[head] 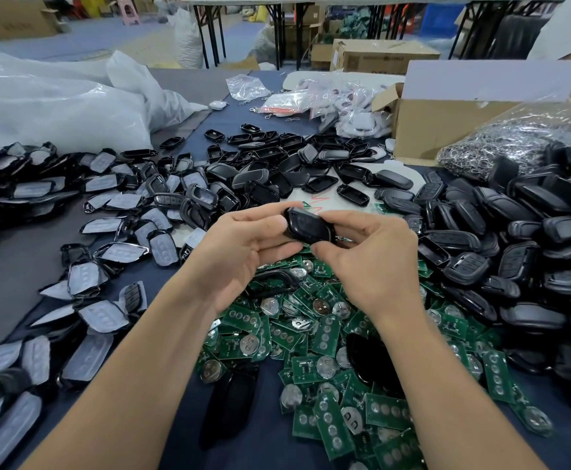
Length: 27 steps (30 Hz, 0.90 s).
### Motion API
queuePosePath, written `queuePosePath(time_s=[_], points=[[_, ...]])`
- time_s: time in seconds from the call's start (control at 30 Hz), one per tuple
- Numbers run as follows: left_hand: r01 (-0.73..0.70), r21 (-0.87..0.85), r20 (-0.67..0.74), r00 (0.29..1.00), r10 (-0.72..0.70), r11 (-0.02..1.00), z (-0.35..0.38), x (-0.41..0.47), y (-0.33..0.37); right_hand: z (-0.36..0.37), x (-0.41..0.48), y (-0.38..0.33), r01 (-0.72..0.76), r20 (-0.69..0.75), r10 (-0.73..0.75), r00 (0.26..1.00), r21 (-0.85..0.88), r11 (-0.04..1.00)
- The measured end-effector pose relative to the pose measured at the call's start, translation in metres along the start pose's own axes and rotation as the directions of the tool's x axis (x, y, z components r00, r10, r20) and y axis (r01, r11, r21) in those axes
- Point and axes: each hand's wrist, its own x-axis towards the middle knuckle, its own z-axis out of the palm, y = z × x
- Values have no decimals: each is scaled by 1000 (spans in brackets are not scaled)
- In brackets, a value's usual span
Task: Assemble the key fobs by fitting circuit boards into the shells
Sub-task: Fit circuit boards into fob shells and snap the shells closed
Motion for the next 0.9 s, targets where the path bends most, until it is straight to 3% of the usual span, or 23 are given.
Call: queuePosePath(time_s=[0.17, 0.4, 0.6, 0.7, 0.9], points=[[-116, 68, 13, 993, 115, 991, -1, 2, -5, -1, 2, 4, -40, 34, 37, 999, 83, 996], [-156, 62, 20, 988, 155, 986, -3, 2, -3, -3, 5, 7, -125, 79, 107, 991, 272, 954], [-133, 214, -2, 991, 136, 968, 0, 0, -3, -4, 2, 3, -96, 35, 95, 995, 4, 995], [-107, 275, -56, 990, 127, 955, 2, 0, -2, 1, -3, -3, -22, -4, 21, 1000, -148, 989], [-125, 268, -188, 966, 179, 955, 15, -1, -8, 10, -10, -7, 115, -92, -148, 985, -297, 948]])
